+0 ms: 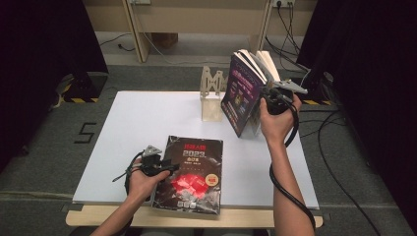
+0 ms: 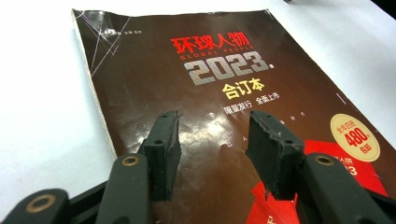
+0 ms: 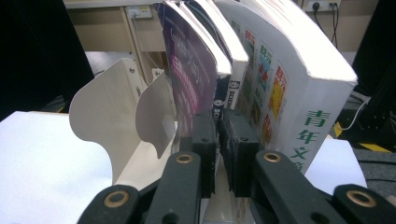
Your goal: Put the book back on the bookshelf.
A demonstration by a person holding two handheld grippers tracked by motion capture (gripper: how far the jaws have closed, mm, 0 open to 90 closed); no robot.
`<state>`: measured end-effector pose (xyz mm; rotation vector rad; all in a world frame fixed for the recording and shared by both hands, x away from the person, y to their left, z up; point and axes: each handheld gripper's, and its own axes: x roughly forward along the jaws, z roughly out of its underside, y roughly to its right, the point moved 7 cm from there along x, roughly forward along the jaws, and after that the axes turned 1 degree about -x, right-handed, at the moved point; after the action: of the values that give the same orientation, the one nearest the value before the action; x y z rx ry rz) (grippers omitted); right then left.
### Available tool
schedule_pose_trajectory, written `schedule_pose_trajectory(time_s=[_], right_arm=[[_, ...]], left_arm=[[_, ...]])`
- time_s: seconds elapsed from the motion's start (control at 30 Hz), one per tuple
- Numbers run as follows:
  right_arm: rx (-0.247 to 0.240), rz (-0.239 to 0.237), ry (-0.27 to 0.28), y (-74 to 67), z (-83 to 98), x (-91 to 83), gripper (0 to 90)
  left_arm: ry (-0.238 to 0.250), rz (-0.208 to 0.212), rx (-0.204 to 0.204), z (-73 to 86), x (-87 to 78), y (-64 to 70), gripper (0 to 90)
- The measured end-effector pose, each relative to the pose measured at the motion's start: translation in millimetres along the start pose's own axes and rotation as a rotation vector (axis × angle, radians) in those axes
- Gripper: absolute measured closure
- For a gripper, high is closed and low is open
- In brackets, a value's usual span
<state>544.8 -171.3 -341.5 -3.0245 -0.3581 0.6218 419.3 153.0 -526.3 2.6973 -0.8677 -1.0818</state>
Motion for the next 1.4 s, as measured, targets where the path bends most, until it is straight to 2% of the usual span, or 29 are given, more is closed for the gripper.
schedule_pose_trajectory(time_s=[0.23, 0.3, 0.67, 1.1, 1.4], right_arm=[[0.014, 0.012, 0.019, 0.6, -1.7, 3.7, 84.6], [0.027, 0.012, 0.015, 0.6, -2.4, 4.4, 84.6], [0.028, 0.018, 0.003, 2.9, -1.7, 4.1, 84.0], [0.009, 0.019, 0.001, 1.8, 1.2, -1.3, 74.2], [0.010, 0.028, 0.004, 5.1, 0.9, -7.0, 71.9]], left_arm=[[0.000, 0.001, 0.001, -0.3, 0.2, -0.1, 52.9], [0.002, 0.003, 0.001, -0.3, 0.4, -0.1, 52.9], [0.004, 0.003, 0.000, -0.6, 0.7, 0.1, 52.9], [0.009, 0.002, -0.001, -2.0, 0.3, -0.3, 52.9], [0.011, 0.002, 0.001, -3.0, 0.1, 0.2, 52.8]])
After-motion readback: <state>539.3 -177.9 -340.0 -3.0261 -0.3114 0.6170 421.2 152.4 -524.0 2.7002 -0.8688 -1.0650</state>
